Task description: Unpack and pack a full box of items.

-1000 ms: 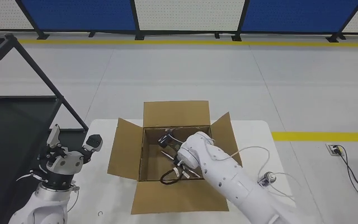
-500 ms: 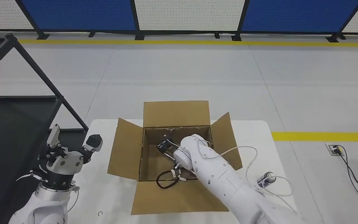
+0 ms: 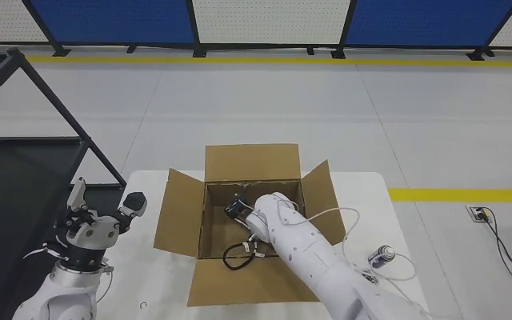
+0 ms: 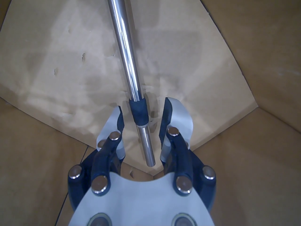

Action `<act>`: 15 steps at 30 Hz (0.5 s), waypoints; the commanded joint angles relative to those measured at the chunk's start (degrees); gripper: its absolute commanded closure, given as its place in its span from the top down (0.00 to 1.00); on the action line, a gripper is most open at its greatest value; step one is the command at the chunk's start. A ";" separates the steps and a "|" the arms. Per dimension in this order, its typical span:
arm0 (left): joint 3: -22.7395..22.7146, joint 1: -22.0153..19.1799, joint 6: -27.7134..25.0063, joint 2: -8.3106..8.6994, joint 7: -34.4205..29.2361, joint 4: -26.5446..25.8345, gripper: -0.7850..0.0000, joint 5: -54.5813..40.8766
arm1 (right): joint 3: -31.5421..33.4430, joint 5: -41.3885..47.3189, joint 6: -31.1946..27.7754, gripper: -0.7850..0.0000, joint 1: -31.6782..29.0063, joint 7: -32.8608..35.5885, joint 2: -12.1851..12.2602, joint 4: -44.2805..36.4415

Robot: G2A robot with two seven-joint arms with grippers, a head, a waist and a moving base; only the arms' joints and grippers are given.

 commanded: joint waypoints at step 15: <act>0.00 0.00 0.00 0.00 0.00 0.00 1.00 0.00 | 1.26 1.26 -1.48 0.37 0.51 -2.92 -2.44 6.56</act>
